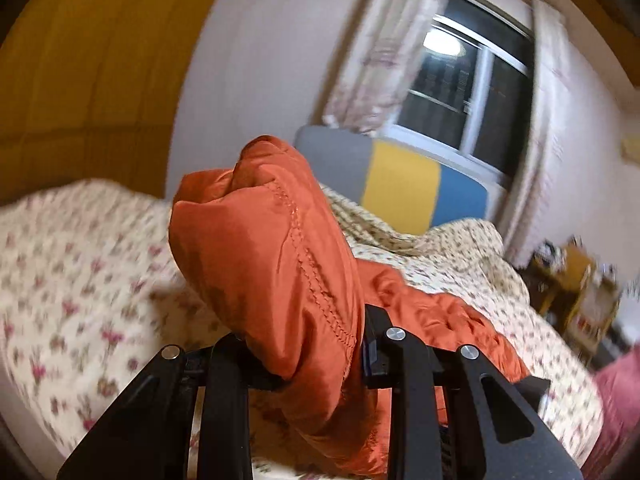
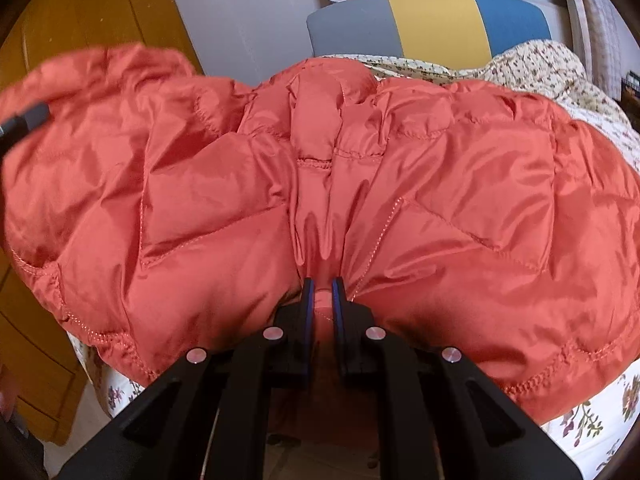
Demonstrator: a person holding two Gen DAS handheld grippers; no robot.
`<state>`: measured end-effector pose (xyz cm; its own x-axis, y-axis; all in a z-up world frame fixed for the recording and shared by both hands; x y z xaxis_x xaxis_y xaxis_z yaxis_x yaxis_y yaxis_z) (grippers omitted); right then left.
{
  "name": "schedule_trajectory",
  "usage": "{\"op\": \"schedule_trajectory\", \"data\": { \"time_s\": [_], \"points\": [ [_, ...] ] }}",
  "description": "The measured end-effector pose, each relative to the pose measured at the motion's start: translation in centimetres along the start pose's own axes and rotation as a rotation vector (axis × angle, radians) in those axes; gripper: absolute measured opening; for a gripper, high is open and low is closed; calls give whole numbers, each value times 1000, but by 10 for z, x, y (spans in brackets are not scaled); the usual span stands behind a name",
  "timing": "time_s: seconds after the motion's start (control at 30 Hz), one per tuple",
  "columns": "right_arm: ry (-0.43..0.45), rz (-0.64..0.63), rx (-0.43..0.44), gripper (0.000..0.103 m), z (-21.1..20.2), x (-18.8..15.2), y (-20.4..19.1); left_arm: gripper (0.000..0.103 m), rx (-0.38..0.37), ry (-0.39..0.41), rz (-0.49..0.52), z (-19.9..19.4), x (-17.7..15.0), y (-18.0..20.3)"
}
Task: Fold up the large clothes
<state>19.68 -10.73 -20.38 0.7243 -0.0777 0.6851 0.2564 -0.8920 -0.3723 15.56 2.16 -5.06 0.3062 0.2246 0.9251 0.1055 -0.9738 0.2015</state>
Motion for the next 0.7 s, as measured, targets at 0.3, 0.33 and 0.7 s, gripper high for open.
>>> {"op": "schedule_trajectory", "data": {
  "time_s": [0.3, 0.33, 0.7],
  "points": [
    [-6, 196, 154, 13, -25, 10, 23, 27, -66, 76, 319, -5, 2, 89],
    [13, 209, 158, 16, -33, 12, 27, 27, -71, 79, 337, -4, 1, 95],
    [172, 330, -82, 34, -134, 17, 130, 27, -162, 98, 465, 1, -19, 170]
  ]
}}
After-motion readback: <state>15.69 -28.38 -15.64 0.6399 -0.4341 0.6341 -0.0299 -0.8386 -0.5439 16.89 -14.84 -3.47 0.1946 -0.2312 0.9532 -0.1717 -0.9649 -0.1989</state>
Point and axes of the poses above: each gripper's, at about its wrist camera, not at the fingertips, and z roughly the way its jaws point, y to its right, x to its top, the point moved 8 cm from there along z, roughly the way its jaws point, and after that the axes turned 6 degrees about x, right-handed, at the moved point
